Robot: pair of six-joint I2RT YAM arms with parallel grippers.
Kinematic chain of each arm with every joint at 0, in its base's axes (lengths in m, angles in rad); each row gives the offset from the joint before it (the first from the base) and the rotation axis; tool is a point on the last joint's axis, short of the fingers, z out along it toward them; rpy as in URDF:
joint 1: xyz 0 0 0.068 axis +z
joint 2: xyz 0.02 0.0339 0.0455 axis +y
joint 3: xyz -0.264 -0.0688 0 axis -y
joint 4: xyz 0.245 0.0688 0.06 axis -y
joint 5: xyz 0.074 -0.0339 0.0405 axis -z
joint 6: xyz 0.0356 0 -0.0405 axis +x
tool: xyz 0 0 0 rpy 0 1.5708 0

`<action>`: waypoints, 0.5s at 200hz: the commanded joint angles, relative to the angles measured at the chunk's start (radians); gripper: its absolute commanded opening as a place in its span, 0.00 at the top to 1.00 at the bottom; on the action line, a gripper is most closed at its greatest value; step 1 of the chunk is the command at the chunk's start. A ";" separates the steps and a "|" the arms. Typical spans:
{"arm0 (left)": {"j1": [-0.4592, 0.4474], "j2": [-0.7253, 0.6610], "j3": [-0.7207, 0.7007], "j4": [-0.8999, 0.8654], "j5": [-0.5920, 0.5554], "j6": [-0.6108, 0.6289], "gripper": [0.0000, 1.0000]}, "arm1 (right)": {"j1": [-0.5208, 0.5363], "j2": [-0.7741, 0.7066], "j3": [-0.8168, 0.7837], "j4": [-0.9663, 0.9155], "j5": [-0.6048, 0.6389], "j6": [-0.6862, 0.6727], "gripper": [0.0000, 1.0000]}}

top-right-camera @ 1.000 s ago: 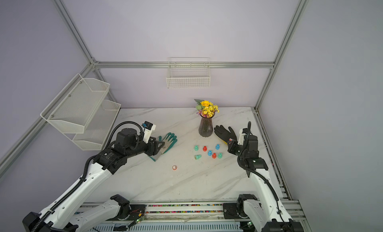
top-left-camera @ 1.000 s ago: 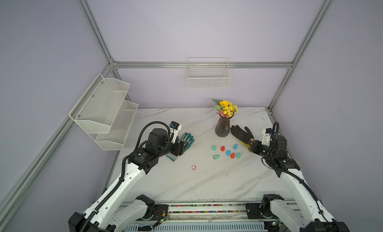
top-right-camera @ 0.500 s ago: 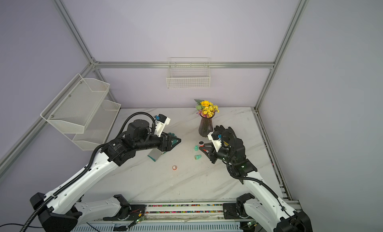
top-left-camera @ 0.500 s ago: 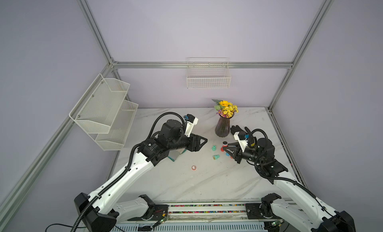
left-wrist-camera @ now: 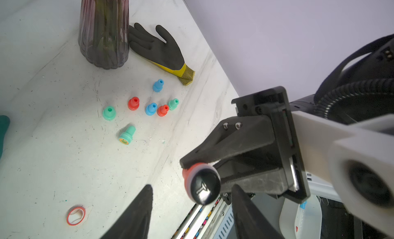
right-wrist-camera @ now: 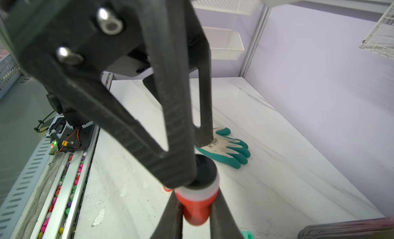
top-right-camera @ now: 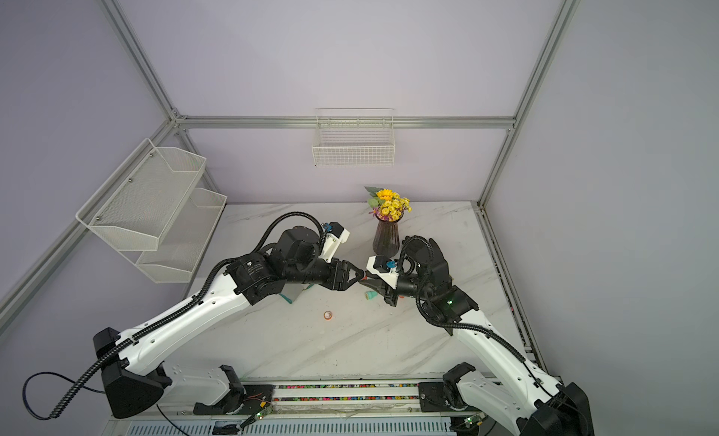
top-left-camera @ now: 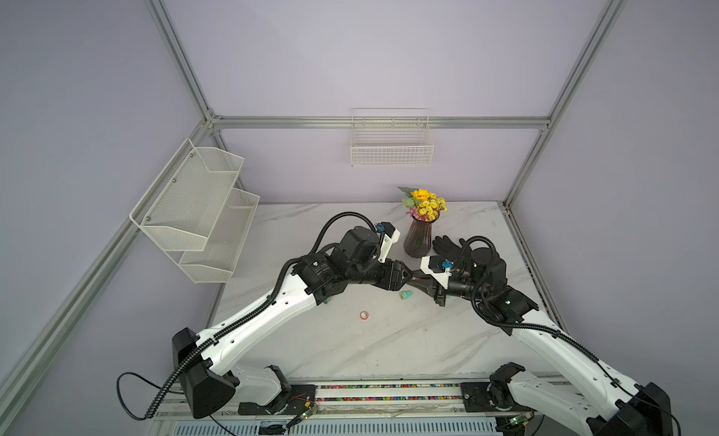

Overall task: Close the stamp cap
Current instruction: Pick up the stamp from the center of the board.

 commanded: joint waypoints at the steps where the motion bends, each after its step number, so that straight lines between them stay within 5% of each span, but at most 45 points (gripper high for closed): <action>1: -0.010 0.016 0.049 0.006 -0.022 -0.045 0.43 | 0.019 -0.002 0.037 -0.078 0.019 -0.107 1.00; 100: -0.024 0.081 0.084 -0.033 -0.004 -0.055 0.66 | 0.035 -0.041 0.053 -0.058 0.136 -0.079 1.00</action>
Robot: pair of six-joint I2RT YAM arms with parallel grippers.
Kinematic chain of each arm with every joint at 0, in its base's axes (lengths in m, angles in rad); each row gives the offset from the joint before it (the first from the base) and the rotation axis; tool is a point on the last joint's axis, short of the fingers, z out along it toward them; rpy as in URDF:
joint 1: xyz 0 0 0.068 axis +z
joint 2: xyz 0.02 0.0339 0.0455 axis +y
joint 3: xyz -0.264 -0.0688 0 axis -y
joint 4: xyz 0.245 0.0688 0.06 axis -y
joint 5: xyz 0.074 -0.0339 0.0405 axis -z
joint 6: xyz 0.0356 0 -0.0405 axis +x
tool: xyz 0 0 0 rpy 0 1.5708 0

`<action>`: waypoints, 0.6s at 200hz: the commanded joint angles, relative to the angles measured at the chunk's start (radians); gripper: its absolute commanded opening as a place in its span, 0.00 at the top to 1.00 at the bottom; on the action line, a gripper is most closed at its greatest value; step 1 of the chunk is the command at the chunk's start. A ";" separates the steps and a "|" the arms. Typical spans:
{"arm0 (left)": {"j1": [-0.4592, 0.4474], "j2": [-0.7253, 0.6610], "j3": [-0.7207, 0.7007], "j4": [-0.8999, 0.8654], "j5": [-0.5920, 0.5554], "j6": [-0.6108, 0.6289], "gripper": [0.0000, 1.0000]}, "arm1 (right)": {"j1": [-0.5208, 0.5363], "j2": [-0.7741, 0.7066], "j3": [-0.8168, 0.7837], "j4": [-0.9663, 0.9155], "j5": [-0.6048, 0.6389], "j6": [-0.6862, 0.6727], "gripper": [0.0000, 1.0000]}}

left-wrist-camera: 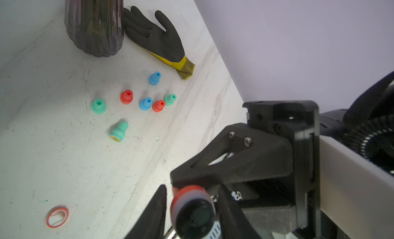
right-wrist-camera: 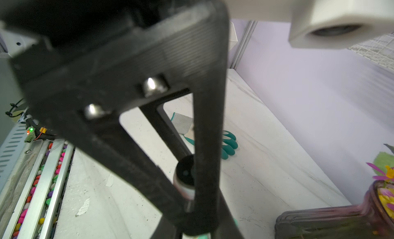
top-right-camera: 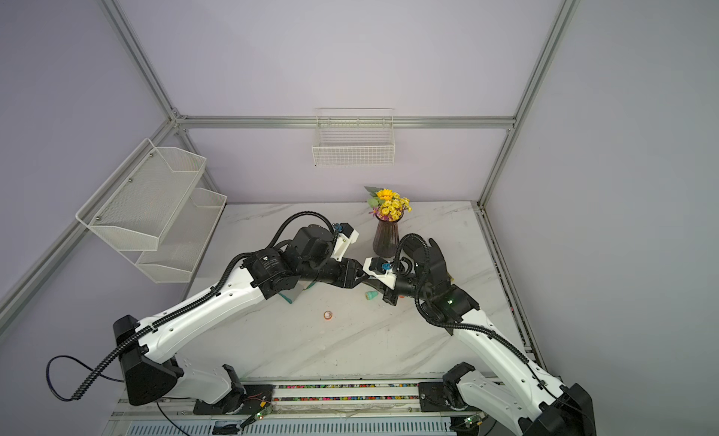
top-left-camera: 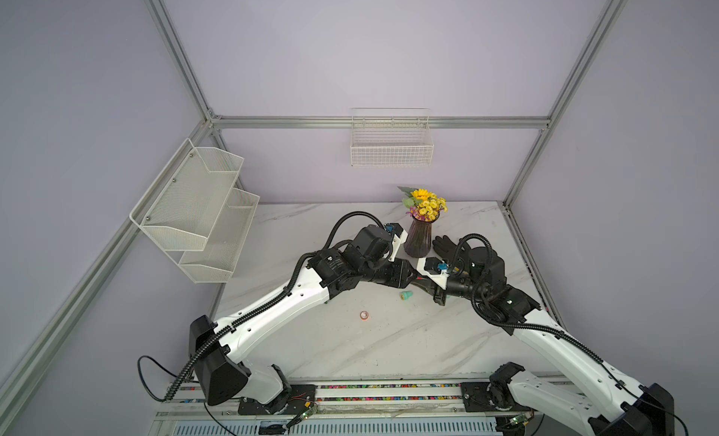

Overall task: Close the stamp cap
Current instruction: Pick up the stamp from the center of the board.

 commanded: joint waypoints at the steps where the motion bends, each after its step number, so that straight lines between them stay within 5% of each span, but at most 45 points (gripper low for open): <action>1: -0.003 -0.004 0.027 -0.018 -0.007 -0.004 0.66 | 0.006 -0.033 0.022 0.009 0.018 -0.017 1.00; 36: -0.004 -0.012 0.041 -0.016 -0.018 0.009 0.76 | 0.008 -0.052 0.016 0.009 -0.018 -0.042 1.00; 58: -0.004 -0.032 0.048 0.016 0.001 0.027 0.81 | 0.008 -0.091 0.001 0.067 -0.020 -0.005 0.76; 85: -0.003 -0.135 0.006 0.191 0.117 0.041 0.84 | 0.008 -0.177 -0.033 0.215 -0.007 0.079 0.62; 120: -0.003 -0.222 -0.007 0.406 0.337 0.038 0.84 | 0.008 -0.259 -0.043 0.443 -0.070 0.226 0.59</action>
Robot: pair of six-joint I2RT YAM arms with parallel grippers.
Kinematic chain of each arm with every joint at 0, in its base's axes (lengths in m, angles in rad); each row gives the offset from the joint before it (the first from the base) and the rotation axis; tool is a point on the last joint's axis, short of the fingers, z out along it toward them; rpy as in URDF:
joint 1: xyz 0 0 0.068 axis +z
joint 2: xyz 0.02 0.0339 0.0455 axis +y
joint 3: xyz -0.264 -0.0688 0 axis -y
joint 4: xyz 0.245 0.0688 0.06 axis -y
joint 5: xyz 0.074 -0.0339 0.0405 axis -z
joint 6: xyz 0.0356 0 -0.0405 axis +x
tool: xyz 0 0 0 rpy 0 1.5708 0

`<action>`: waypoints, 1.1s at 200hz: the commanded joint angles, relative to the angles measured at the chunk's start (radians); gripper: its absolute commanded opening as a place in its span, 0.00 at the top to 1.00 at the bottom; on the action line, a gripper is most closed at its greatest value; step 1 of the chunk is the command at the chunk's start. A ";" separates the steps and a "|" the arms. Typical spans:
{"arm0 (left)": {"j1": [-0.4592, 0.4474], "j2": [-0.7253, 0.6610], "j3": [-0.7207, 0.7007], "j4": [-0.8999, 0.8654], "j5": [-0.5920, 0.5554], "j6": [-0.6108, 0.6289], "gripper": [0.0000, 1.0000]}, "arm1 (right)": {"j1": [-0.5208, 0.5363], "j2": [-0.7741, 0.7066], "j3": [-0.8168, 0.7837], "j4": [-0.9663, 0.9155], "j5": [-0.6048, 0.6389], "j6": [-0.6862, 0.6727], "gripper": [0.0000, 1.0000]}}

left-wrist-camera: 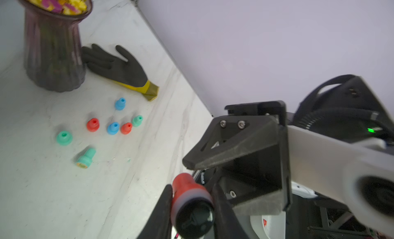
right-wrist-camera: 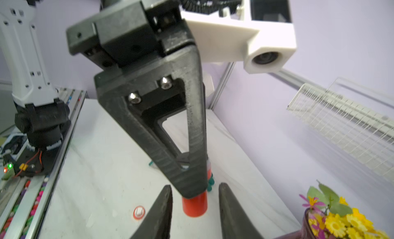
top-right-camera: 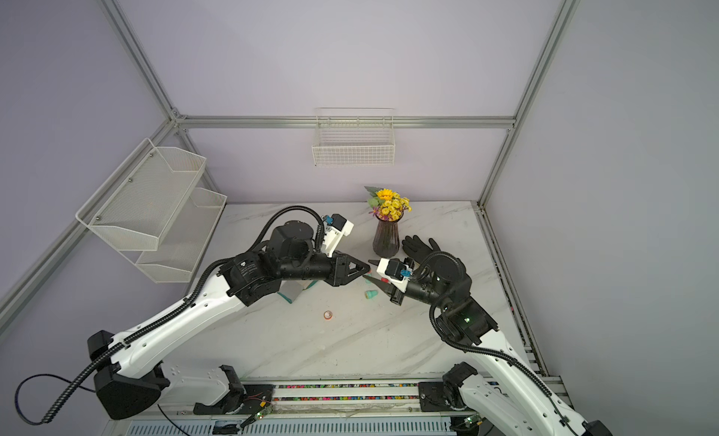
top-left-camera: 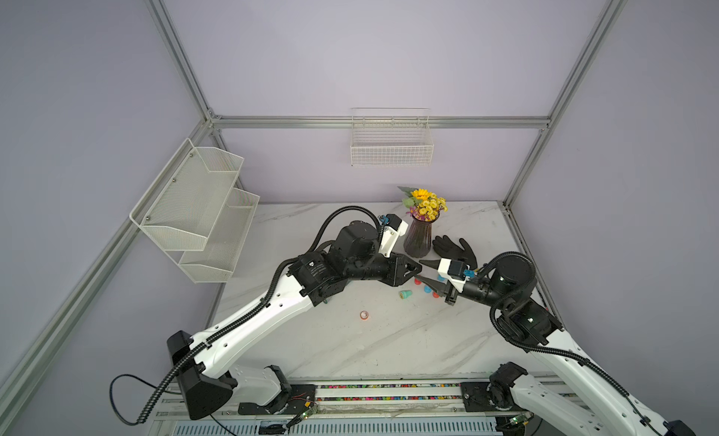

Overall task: Close the stamp cap
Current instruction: Pick up the stamp from the center of the board.

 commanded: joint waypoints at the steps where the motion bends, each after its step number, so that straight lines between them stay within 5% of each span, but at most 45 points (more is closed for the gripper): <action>1: 0.001 -0.080 0.011 0.239 0.193 0.021 0.84 | 0.006 -0.047 -0.012 0.245 -0.065 0.124 0.59; 49: 0.000 -0.154 -0.023 0.531 0.426 -0.093 0.85 | 0.006 -0.020 0.001 0.642 -0.161 0.371 0.55; 116: 0.001 -0.158 -0.015 0.559 0.450 -0.096 0.86 | 0.005 0.199 0.108 1.089 -0.288 0.666 0.54; 160: 0.001 -0.144 -0.013 0.556 0.419 -0.090 0.86 | 0.006 0.264 0.148 1.171 -0.362 0.740 0.57; 220: 0.001 -0.138 0.007 0.533 0.355 -0.068 0.87 | 0.010 0.242 0.145 1.062 -0.370 0.653 0.59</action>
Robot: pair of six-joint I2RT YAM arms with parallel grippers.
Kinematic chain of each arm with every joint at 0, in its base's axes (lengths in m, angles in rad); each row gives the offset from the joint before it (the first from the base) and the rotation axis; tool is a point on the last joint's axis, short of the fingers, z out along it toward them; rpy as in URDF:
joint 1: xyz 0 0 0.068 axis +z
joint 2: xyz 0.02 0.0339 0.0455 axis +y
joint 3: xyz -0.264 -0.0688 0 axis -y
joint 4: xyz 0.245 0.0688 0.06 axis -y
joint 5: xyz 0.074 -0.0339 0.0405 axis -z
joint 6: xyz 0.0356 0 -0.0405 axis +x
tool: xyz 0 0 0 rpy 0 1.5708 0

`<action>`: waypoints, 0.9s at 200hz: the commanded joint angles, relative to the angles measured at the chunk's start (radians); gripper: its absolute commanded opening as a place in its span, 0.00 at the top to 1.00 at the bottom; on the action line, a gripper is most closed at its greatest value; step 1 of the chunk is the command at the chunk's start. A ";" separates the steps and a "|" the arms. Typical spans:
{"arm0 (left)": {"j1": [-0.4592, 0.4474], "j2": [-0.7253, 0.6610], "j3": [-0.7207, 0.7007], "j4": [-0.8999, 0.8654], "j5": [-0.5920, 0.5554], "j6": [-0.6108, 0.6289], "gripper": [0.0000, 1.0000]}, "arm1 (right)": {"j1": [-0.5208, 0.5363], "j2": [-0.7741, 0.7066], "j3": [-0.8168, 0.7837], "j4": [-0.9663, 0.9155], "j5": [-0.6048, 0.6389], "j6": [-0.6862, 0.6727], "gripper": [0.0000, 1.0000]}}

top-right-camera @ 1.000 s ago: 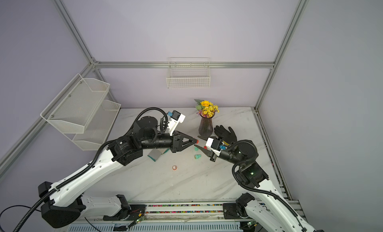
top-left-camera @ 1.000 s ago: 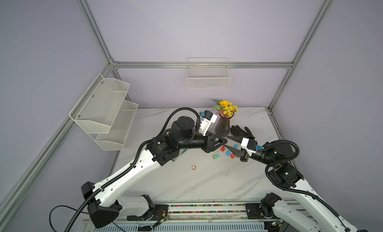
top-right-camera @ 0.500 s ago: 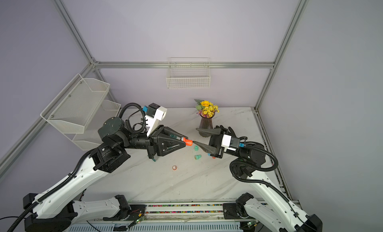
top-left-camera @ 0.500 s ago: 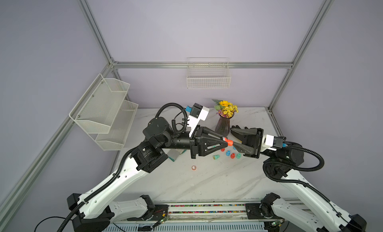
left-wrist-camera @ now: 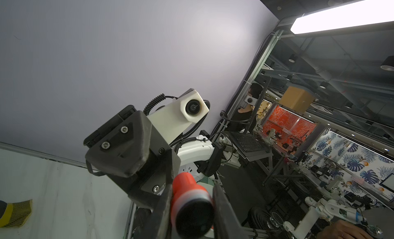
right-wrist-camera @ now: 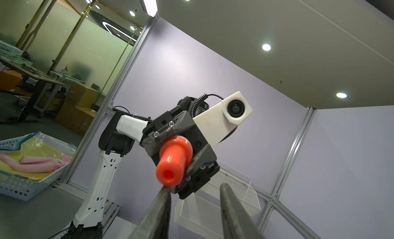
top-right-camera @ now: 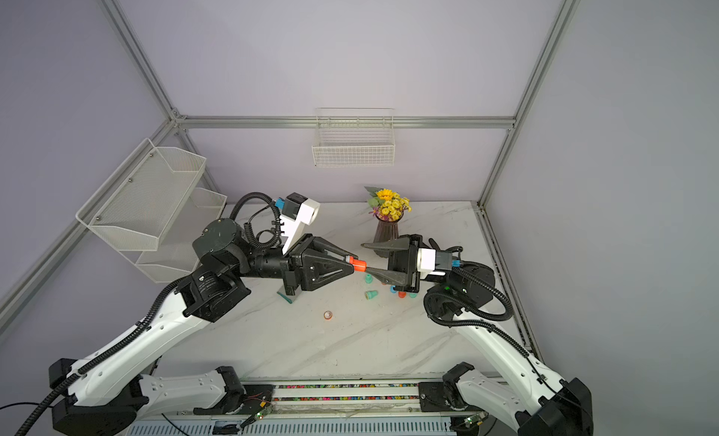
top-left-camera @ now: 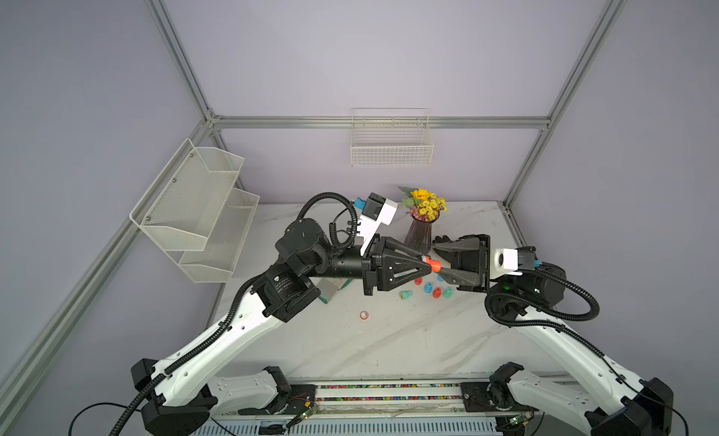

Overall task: Close the stamp cap
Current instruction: Pick up the stamp from the center of the board.

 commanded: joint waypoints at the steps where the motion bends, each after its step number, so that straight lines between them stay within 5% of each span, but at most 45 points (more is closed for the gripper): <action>1: 0.002 0.000 0.027 0.021 -0.035 0.010 0.87 | 0.009 -0.019 0.016 -0.013 -0.012 -0.028 0.59; 86: 0.002 0.017 0.025 0.013 -0.063 -0.001 0.90 | 0.021 -0.013 0.036 -0.047 0.004 -0.053 0.72; 180: 0.002 0.033 0.036 0.012 -0.055 -0.002 0.90 | 0.029 -0.009 0.033 -0.143 0.007 -0.117 0.72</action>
